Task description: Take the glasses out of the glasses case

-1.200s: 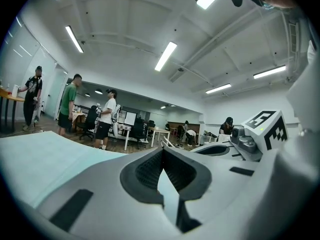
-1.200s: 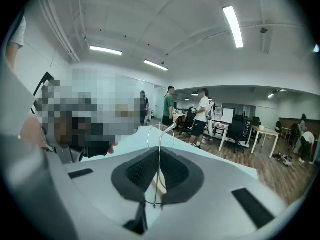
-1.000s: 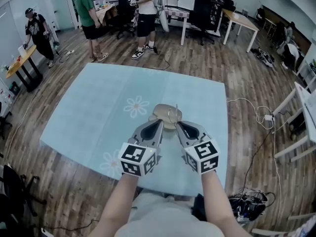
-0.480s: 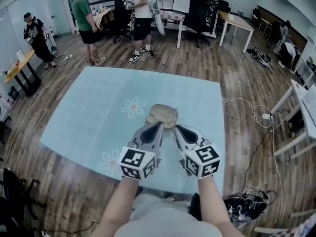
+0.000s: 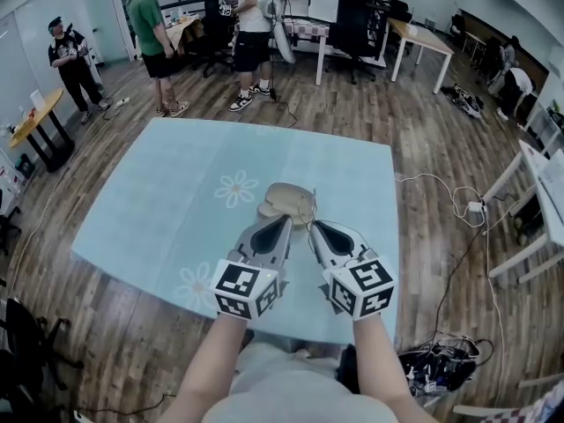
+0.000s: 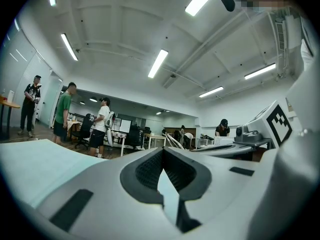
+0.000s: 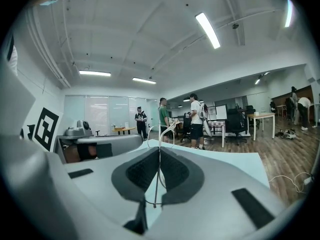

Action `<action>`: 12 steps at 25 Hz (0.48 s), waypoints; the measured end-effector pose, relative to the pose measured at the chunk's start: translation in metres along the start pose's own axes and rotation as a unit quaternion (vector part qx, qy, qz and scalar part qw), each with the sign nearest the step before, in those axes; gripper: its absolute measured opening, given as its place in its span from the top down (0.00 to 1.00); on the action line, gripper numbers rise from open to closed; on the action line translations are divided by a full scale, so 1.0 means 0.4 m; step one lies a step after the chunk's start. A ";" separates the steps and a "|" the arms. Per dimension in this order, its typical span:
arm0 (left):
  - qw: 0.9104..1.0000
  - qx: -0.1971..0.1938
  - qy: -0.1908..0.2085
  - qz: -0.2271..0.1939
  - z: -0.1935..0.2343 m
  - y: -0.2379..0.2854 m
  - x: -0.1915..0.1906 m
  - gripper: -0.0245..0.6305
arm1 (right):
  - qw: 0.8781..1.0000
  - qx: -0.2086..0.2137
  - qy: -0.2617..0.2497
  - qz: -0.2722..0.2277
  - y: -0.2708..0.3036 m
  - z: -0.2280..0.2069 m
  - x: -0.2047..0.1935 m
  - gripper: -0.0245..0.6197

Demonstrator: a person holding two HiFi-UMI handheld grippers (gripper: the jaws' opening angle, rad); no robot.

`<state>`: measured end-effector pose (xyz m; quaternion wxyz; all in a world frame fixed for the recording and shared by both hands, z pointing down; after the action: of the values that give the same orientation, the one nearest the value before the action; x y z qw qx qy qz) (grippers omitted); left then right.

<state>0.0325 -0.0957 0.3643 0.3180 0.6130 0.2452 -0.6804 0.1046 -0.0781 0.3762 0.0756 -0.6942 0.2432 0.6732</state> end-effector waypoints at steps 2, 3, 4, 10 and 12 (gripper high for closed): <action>1.000 0.000 0.001 0.002 -0.003 -0.001 -0.003 0.95 | 1.000 0.001 0.004 0.000 -0.002 -0.002 -0.004 0.94; 1.000 0.000 0.002 0.003 -0.006 0.000 -0.004 0.95 | 1.000 0.002 0.004 0.000 -0.004 -0.004 -0.006 0.94; 1.000 0.000 0.003 0.004 -0.009 0.001 -0.004 0.95 | 1.000 0.002 0.004 0.001 -0.006 -0.004 -0.006 0.94; 1.000 -0.002 0.011 0.006 -0.011 -0.006 0.000 0.95 | 1.000 0.009 0.001 -0.005 -0.005 0.011 0.003 0.94; 1.000 -0.002 0.011 0.005 -0.011 -0.011 0.005 0.95 | 1.000 0.010 0.001 -0.007 -0.007 0.018 0.007 0.94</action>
<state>0.0323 -0.0897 0.3617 0.3203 0.6211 0.2470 -0.6713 0.0993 -0.0733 0.3722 0.0874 -0.6955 0.2451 0.6697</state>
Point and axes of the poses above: the fingertips, and each gripper's own axes: y forward along the fingers, z to its left, x out of its top, the point moved 2 cm from there along -y, backward along the fingers, and after that the axes turned 3 degrees about z, right-handed, at the moved point
